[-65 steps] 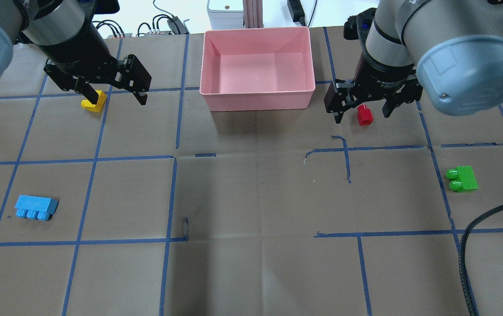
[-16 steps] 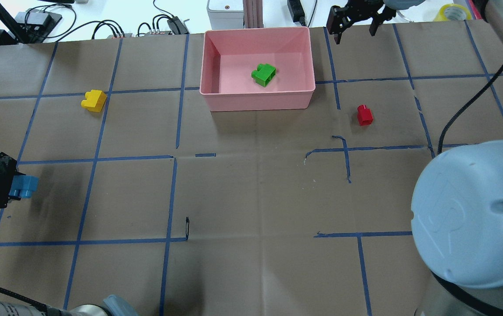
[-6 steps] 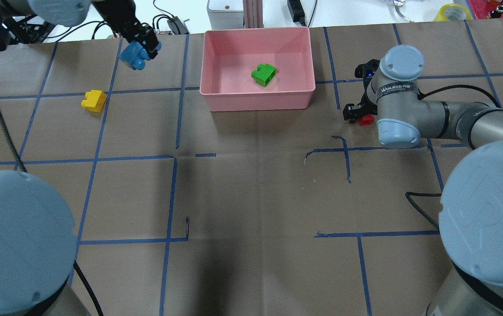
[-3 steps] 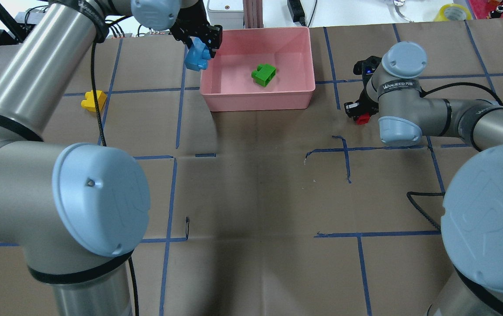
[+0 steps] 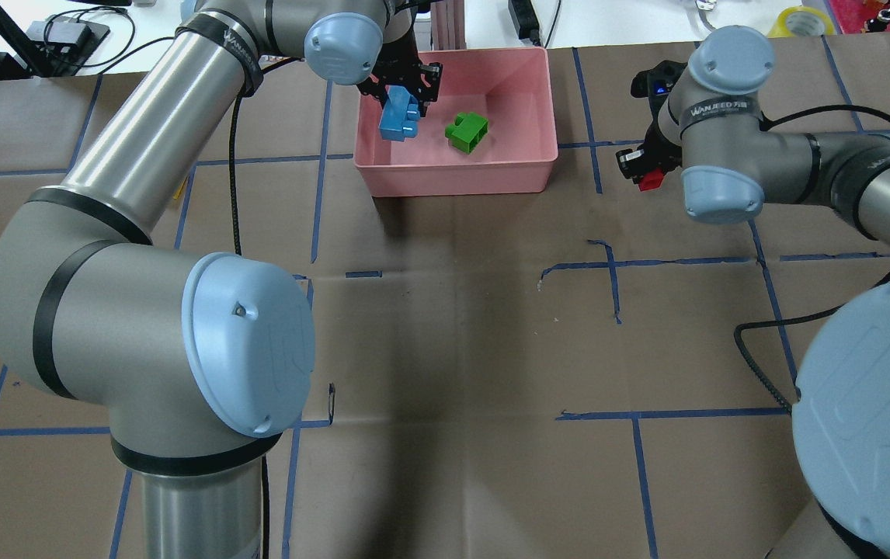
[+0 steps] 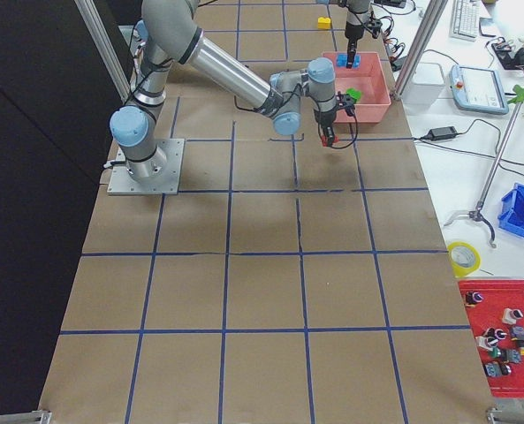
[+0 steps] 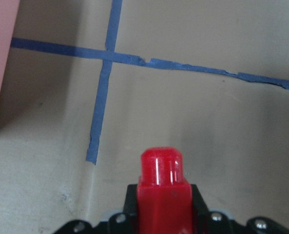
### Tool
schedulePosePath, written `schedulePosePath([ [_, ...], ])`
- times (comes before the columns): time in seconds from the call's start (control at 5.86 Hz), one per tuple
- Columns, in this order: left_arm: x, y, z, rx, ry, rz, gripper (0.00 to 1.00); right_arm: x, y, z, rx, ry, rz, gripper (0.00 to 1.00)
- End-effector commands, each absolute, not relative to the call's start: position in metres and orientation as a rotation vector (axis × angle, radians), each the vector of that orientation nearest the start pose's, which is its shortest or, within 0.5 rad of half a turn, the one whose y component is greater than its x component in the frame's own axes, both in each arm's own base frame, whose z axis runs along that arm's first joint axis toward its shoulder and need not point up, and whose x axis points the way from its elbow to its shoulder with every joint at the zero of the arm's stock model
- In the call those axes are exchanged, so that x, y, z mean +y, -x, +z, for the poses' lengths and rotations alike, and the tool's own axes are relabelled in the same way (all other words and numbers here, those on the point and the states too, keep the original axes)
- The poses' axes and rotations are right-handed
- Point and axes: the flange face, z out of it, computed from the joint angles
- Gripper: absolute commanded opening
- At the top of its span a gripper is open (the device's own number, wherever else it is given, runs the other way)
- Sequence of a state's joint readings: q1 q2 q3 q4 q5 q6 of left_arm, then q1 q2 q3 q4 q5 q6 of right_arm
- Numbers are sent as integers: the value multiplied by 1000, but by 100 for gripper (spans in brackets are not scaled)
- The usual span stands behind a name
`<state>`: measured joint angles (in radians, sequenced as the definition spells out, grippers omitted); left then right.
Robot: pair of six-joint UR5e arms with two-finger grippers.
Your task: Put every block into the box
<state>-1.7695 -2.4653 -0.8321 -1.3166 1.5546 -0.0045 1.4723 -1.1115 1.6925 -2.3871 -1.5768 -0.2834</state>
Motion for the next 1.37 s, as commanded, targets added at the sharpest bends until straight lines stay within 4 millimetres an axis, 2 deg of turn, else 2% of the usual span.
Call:
schedulePosePath([
  [0.0,-787,296,318,3143,-291,-259,99,-681,-65,341,3143,538,-321,2],
  [0.17,-776,286,367,3143,-280,-324,99,-696,-66,386,3134,568,-293,2],
  [0.34,-774,250,391,3141,-238,-299,99,-703,-82,405,3083,572,-272,2],
  [0.51,-777,187,410,3143,-239,-243,99,-706,-123,402,2925,547,-319,3],
  [0.68,-783,116,412,3124,-318,-191,99,-716,-159,395,2777,510,-390,3],
  [0.85,-780,53,411,3109,-326,-163,99,-733,-213,376,2674,591,-604,3],
  [1.02,-775,-27,392,3130,-226,-103,99,-742,-260,349,2617,633,-752,3],
  [1.2,-770,-91,368,3145,-225,-52,99,-750,-277,326,2591,628,-825,5],
])
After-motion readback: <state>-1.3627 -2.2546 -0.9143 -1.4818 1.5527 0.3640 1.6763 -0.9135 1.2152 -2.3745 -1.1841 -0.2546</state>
